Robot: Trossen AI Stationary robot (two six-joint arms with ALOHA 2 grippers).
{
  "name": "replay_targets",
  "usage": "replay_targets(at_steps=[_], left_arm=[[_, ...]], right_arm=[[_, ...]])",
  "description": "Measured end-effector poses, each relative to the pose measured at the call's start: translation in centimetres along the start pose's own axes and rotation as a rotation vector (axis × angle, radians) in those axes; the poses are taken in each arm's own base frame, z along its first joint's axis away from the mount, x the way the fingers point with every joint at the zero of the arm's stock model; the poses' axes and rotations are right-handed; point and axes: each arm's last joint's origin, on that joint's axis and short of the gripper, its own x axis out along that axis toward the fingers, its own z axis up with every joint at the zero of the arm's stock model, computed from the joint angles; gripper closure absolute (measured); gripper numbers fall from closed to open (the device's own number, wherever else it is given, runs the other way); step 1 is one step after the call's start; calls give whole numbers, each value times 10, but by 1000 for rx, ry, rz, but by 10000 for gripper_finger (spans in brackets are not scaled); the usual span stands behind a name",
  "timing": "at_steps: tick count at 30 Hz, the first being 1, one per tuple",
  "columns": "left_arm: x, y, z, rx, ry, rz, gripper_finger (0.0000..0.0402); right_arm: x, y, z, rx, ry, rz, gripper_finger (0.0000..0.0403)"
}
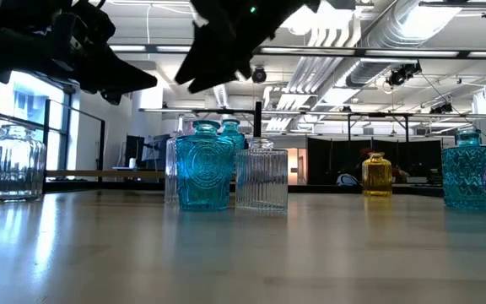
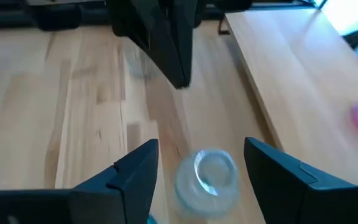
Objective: Sort vases onto shelf
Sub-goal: Put the top right transparent flower vase on the shelf
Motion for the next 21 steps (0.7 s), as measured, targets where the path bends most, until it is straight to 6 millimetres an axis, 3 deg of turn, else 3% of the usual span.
replay_targets(at_steps=[4, 11, 17, 21], left_arm=[[0, 0, -2, -5, 25, 1, 394], [2, 1, -7, -8, 63, 43, 361], [10, 1, -19, 7, 131, 86, 296], [18, -1, -22, 13, 138, 108, 239]], right_arm=[[-20, 11, -3, -59, 16, -96, 204], [-21, 25, -43, -98, 14, -207, 307], [-39, 25, -61, -68, -98, -177, 393], [-57, 21, -65, -30, -181, -163, 389]])
